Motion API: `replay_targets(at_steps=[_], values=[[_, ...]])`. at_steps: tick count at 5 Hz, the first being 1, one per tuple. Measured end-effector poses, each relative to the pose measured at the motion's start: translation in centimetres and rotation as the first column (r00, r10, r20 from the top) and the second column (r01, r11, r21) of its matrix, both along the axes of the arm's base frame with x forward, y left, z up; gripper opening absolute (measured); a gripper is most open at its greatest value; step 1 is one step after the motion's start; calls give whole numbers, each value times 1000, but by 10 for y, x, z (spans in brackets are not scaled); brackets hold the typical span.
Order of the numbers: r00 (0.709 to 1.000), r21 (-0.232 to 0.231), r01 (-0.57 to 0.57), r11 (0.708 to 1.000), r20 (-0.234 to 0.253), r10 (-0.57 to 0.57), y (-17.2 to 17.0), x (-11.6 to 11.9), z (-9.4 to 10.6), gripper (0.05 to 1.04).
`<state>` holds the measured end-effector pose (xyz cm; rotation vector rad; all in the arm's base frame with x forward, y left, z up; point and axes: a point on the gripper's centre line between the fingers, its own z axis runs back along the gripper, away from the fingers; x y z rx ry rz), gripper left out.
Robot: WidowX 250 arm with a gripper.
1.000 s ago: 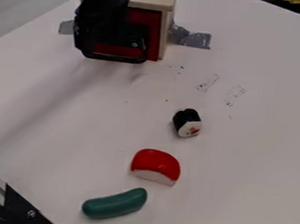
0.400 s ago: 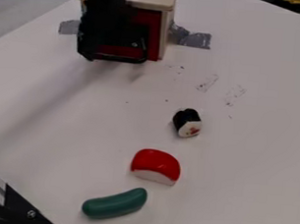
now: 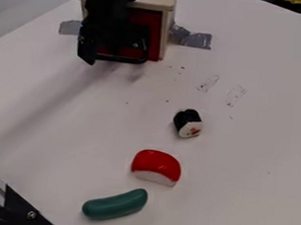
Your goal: Opened the drawer
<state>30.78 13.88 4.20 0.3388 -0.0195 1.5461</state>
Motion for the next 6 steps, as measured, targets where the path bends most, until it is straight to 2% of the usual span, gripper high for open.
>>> replay_targets(at_steps=[1, 3, 4, 5, 6], values=[[1000, -8, -4, 1000, 2, 4, -1, 0, -1, 998], [997, -68, -17, 998, -73, 12, -8, -1, -18, 998], [996, -103, 7, 995, -90, -16, -11, 0, -23, 950], [994, -76, 39, 996, -102, -47, -5, -2, -23, 665], [990, -59, 71, 996, -115, -77, -6, -16, -22, 461]])
